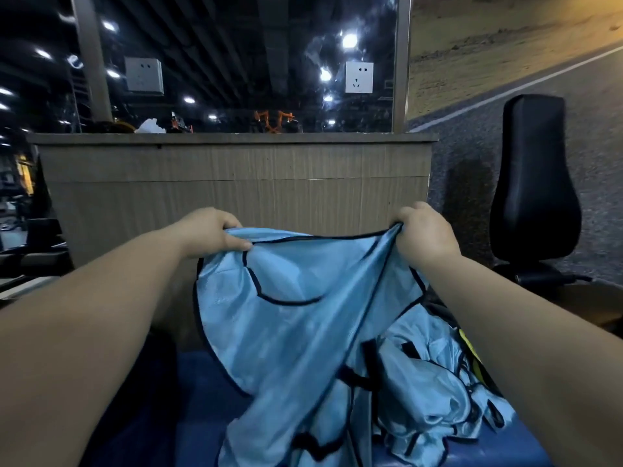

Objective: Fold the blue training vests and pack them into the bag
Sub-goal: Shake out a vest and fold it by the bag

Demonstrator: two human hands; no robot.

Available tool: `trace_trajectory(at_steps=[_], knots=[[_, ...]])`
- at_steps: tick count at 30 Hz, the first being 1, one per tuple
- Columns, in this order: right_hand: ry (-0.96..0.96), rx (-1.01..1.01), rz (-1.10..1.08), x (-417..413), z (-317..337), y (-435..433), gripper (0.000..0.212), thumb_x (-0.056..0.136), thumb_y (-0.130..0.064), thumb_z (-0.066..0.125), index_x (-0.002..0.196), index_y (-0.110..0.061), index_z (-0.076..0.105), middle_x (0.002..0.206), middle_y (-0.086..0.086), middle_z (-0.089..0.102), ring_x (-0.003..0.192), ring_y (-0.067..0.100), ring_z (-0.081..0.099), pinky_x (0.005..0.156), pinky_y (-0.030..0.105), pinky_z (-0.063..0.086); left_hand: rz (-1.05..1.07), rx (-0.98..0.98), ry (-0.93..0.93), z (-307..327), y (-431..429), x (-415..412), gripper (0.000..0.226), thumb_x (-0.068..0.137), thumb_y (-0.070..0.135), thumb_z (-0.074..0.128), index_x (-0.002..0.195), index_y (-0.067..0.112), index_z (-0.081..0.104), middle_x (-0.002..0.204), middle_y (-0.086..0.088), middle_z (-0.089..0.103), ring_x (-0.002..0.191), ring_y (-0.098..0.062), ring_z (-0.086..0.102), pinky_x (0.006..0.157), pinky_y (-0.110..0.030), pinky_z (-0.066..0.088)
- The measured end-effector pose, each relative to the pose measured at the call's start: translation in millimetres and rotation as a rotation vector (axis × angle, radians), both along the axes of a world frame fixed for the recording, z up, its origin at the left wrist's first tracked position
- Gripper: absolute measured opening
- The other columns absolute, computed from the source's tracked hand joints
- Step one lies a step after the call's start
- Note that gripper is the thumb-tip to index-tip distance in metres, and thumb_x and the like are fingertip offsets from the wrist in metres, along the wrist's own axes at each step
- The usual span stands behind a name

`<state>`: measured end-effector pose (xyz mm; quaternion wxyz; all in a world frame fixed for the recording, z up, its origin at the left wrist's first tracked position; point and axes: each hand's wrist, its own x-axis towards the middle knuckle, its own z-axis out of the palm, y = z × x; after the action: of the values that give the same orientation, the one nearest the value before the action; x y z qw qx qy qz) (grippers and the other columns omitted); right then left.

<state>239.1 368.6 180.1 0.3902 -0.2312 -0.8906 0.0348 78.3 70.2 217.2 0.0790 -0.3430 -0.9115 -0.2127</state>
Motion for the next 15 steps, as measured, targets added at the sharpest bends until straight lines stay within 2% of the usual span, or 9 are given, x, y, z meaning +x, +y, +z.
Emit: trace_trajectory(at_steps=[5,10,13,15], knots=[[-0.066,-0.05,0.01,2,-8,7,0.039,0.087,0.006,0.046,0.112,-0.016,0.066,0.111,0.007,0.048,0.101,0.034,0.055,0.08,0.037,0.048,-0.013,0.153,-0.116,-11,-10,-10,0.021,0.088,0.04,0.069,0.089,0.02,0.072,0.091,-0.001,0.07,0.086,-0.017,0.063,0.072,-0.03,0.046],[-0.183,-0.093,0.075,-7,-13,2,0.049,0.086,0.009,0.048,0.121,-0.022,0.063,0.121,0.006,0.047,0.108,0.03,0.055,0.084,0.037,0.051,-0.034,0.273,-0.14,-17,5,-12,0.019,0.09,0.038,0.066,0.087,0.019,0.07,0.09,-0.008,0.071,0.082,-0.024,0.063,0.073,-0.034,0.048],[-0.187,-0.143,0.129,-9,-12,-1,0.052,0.086,0.01,0.043,0.124,-0.023,0.061,0.121,0.006,0.049,0.102,0.026,0.055,0.082,0.034,0.05,-0.061,0.329,-0.175,-19,16,-4,0.013,0.091,0.034,0.065,0.091,0.021,0.066,0.087,-0.005,0.067,0.072,-0.017,0.057,0.063,-0.029,0.044],[-0.176,-0.147,0.153,-8,-13,-1,0.053,0.087,0.01,0.041,0.125,-0.022,0.06,0.121,0.007,0.048,0.1,0.024,0.055,0.08,0.033,0.049,-0.098,0.363,-0.233,-20,19,3,0.011,0.09,0.034,0.066,0.094,0.025,0.063,0.088,-0.002,0.064,0.072,-0.016,0.054,0.063,-0.028,0.042]])
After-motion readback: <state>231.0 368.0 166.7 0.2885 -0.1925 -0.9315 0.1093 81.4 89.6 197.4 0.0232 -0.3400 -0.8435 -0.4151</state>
